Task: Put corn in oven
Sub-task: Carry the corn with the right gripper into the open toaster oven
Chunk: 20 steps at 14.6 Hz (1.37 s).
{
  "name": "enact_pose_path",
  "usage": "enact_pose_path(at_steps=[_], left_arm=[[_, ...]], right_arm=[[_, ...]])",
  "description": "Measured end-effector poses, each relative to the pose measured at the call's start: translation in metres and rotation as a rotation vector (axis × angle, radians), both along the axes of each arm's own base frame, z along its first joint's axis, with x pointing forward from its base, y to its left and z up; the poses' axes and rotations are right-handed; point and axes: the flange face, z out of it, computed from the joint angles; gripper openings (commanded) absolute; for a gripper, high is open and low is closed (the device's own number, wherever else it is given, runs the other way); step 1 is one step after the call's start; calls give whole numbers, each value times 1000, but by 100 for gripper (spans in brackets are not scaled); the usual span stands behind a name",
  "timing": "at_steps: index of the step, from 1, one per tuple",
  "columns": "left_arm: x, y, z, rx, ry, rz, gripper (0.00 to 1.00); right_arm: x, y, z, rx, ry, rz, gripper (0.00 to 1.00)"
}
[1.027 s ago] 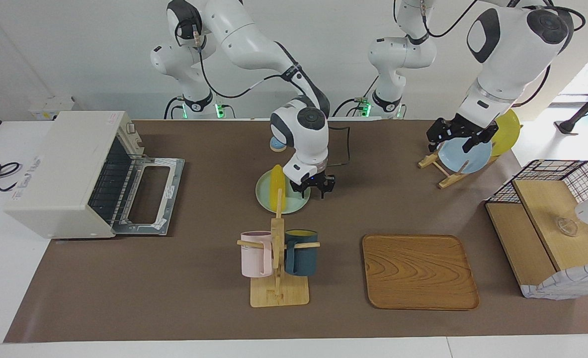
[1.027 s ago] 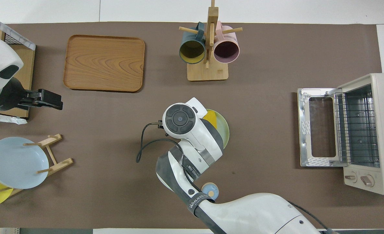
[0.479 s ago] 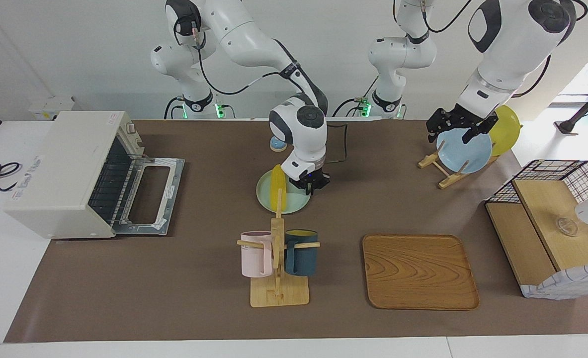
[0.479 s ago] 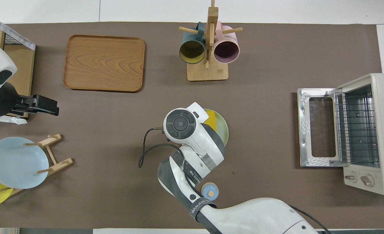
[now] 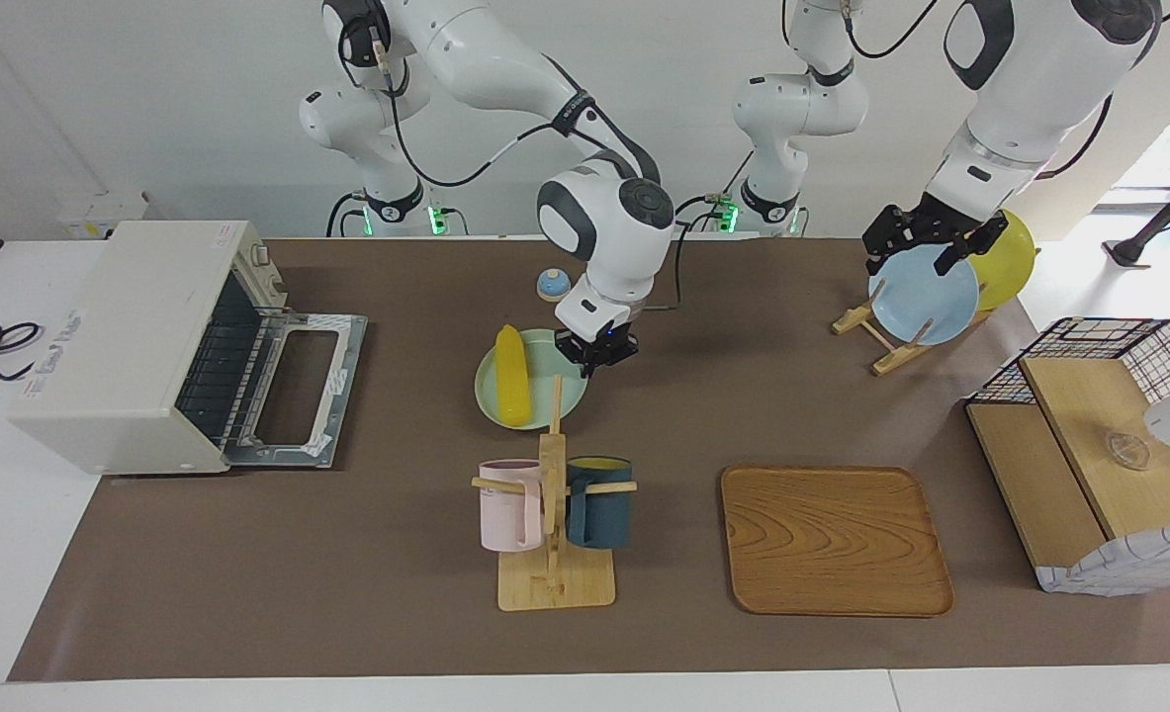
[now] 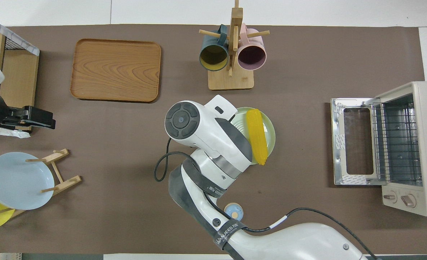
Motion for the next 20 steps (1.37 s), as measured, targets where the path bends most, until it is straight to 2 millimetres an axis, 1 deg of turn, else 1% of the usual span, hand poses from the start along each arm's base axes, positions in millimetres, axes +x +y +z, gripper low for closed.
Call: enact_pose_path(at_steps=[2,3,4,5,6,8,9,10,11,12,14,16,18,20], left_arm=[[5,0,-6,3,10,0,100],[10,-1,-10,4,17,0,100],[15,-2,-15,5,23,0,100],[20,-2,-20,6,27,0,100],[24,-3,-22,6,25,0,100],[27,-3,-22,6,22,0,100],[27,-3,-21,6,23,-1,100],[26,-3,-18,6,29,-2,100],[24,-5,-12,7,38,-5,100],[21,-5,-2,8,47,-7,100],[17,-5,14,9,51,-9,100],[17,-6,21,8,45,-12,100],[16,-7,22,8,44,-13,100],[16,-7,22,8,45,-13,100]], right_arm=[[7,-19,0,-51,30,-16,0],[14,-35,-2,-66,51,-14,0],[25,-57,-2,-77,73,-4,0],[36,-85,1,-83,93,5,0],[47,-118,7,-79,113,13,0],[63,-195,23,-59,156,34,0],[66,-226,31,-51,174,38,0],[64,-253,36,-44,190,40,0],[60,-273,39,-42,204,41,0],[55,-289,39,-43,219,40,0],[44,-316,32,-46,252,27,0],[39,-337,23,-44,276,27,0],[37,-350,18,-63,289,31,0],[33,-359,12,-71,302,23,0]])
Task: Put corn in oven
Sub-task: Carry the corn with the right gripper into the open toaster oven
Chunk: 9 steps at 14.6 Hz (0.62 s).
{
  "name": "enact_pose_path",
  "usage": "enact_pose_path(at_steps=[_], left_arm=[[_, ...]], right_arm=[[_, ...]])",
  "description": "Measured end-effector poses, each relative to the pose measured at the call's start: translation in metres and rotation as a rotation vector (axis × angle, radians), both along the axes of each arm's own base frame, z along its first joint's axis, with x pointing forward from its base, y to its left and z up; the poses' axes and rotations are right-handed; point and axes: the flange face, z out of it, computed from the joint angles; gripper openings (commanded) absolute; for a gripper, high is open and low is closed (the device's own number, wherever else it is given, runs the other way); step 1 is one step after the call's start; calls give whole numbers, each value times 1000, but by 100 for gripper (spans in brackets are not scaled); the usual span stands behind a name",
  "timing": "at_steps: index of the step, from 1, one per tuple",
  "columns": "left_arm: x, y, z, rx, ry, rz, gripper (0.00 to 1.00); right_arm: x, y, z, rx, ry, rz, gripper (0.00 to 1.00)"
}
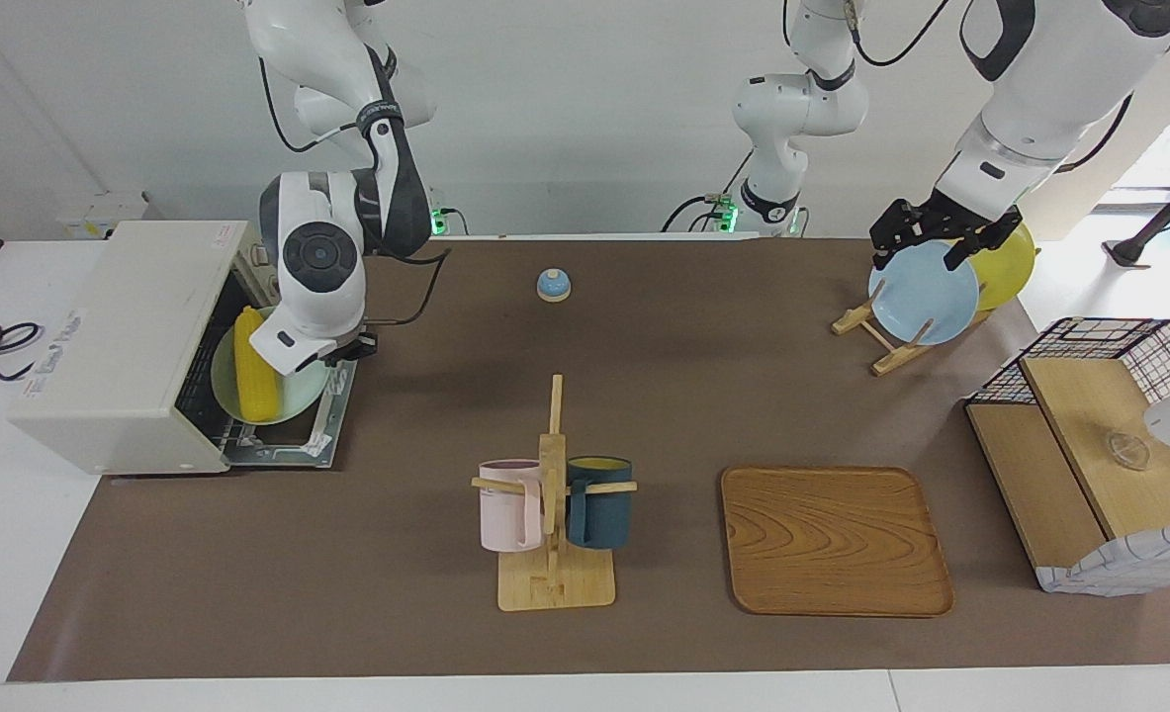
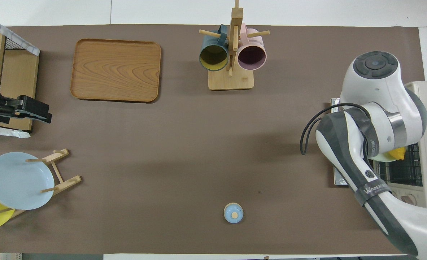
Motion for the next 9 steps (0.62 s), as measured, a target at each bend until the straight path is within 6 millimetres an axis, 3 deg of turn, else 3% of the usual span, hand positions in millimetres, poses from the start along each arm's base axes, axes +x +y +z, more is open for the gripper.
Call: enact_pose_path(at_steps=[4,9], left_arm=[[-1,0,0,0,0,0,100],[-3,0,-1,1,6,0,100]], right_arm=[[-9,-16,-9,-53,5,39,0],[-9,-53,-13,-31,-3,64,0]])
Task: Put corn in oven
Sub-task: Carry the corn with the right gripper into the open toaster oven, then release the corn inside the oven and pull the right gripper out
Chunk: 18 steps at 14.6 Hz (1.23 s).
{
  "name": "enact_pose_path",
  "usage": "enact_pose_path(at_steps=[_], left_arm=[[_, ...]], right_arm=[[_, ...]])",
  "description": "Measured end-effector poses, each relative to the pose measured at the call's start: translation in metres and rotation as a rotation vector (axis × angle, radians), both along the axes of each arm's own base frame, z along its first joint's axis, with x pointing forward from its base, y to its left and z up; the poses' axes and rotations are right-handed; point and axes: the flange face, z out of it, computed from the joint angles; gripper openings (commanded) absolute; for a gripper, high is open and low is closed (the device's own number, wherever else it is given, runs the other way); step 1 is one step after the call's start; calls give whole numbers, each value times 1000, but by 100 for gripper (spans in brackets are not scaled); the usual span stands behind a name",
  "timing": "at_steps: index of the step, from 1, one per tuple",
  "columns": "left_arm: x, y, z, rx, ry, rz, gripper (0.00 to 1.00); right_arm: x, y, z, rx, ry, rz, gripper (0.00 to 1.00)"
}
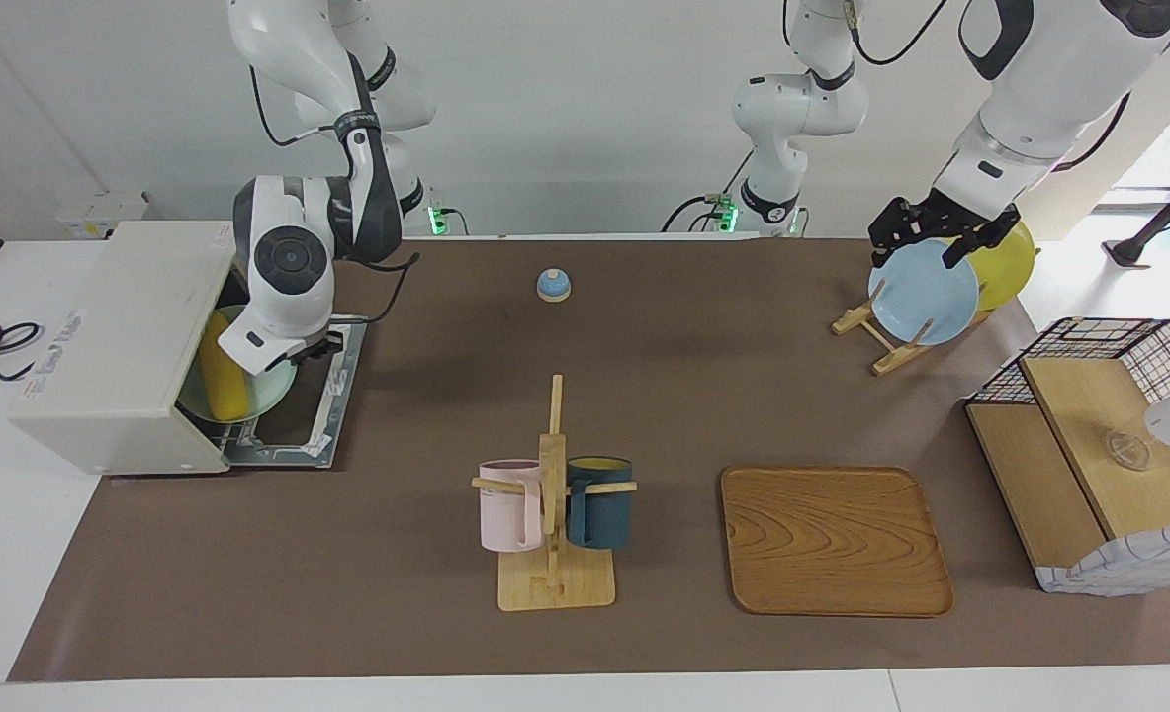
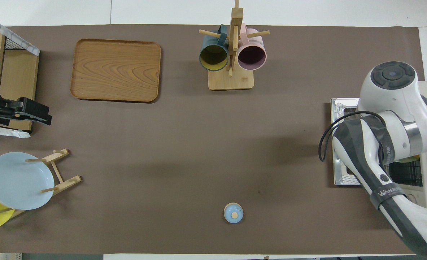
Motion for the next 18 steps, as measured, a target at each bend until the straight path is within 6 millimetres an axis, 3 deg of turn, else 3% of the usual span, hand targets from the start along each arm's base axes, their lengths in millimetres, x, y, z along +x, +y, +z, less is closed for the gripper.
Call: enact_pose_path(at_steps=[4,5,6,8,9,14,15,16,17,18], left_arm=[[0,1,0,0,1,2,100],[0,1,0,0,-1,3,100],[0,2,0,0,-2,3,100],[-1,2,-1,0,1,3,100],[-2,2,-2,0,3,3,100],[-6,2,0,0,1,3,100],[-6,2,0,0,1,3,100],[-6,2,0,0,1,3,100],[-6,3,0,0,2,4,100],[-6,4,-1,0,2,5,100]], right_arm=[[-6,-28,-11,28,-17,17,0],[-8,-32,-13,32,-19,17,9],[-9,-33,-13,33,-22,16,27],[-12,-33,-17,34,-14,16,48],[-12,-33,-19,35,-12,17,53],[-8,-21,-11,57,-21,15,61],[-6,-16,-5,57,-20,20,57],[-4,-9,0,60,-21,26,44],[-2,-1,5,79,-26,23,19],[0,9,8,115,-36,10,3]])
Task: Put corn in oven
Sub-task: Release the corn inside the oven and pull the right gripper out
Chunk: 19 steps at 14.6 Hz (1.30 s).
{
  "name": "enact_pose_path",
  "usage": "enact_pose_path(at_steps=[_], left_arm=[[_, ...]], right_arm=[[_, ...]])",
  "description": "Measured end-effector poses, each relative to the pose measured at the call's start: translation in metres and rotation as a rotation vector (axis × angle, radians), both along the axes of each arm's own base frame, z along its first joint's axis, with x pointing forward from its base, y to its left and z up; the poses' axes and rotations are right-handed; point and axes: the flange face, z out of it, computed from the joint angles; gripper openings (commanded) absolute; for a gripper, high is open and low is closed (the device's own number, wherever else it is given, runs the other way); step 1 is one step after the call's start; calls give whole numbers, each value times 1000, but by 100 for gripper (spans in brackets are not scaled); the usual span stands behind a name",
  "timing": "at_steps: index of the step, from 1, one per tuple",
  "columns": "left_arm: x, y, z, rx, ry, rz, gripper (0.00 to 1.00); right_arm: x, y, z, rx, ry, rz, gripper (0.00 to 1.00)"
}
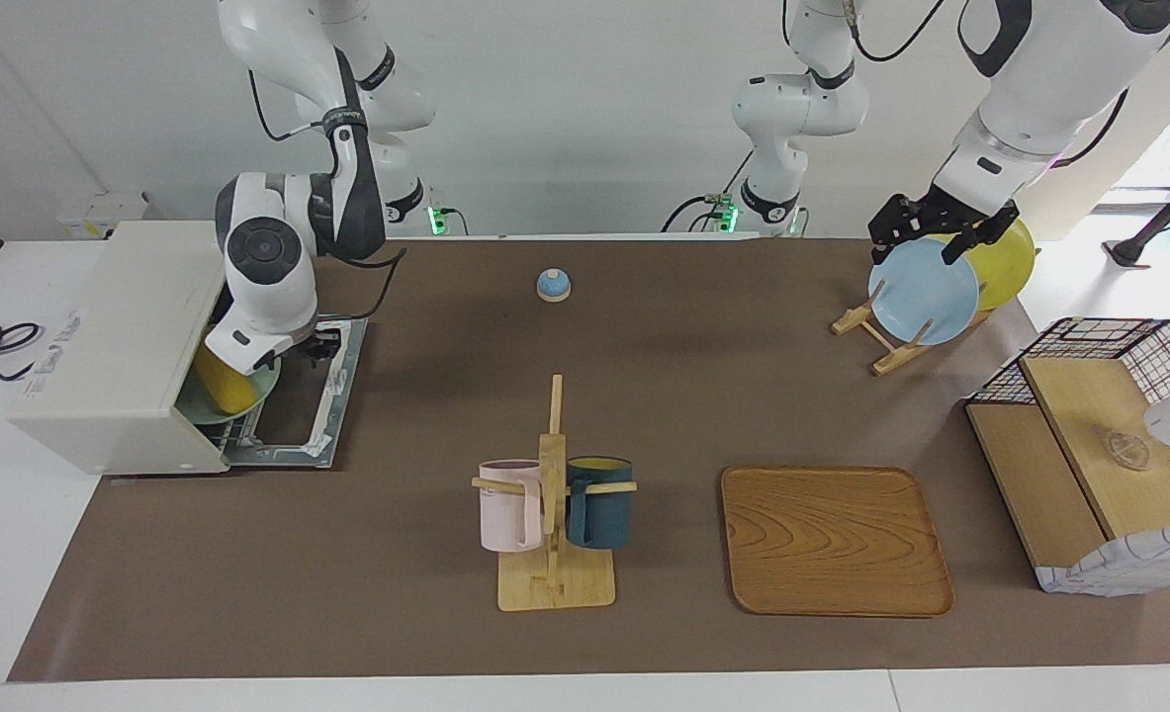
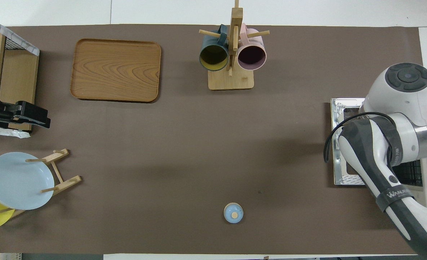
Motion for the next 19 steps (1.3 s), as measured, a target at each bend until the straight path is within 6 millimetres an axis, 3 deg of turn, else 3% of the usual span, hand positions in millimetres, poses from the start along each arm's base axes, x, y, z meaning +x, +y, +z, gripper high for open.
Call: enact_pose_path(at_steps=[2,4,8,10,19], left_arm=[[0,1,0,0,0,3,100],[0,1,0,0,0,3,100],[0,2,0,0,1,3,100],[0,2,0,0,1,3,100],[0,2,0,0,1,3,100]], right_arm=[[1,15,1,59,-19,-42,0],[1,28,-11,87,-66,-59,0],[-17,51,-70,100,-129,-98,0],[-20,54,-88,100,-123,-104,0],[-21,47,-95,31,-98,-47,0]])
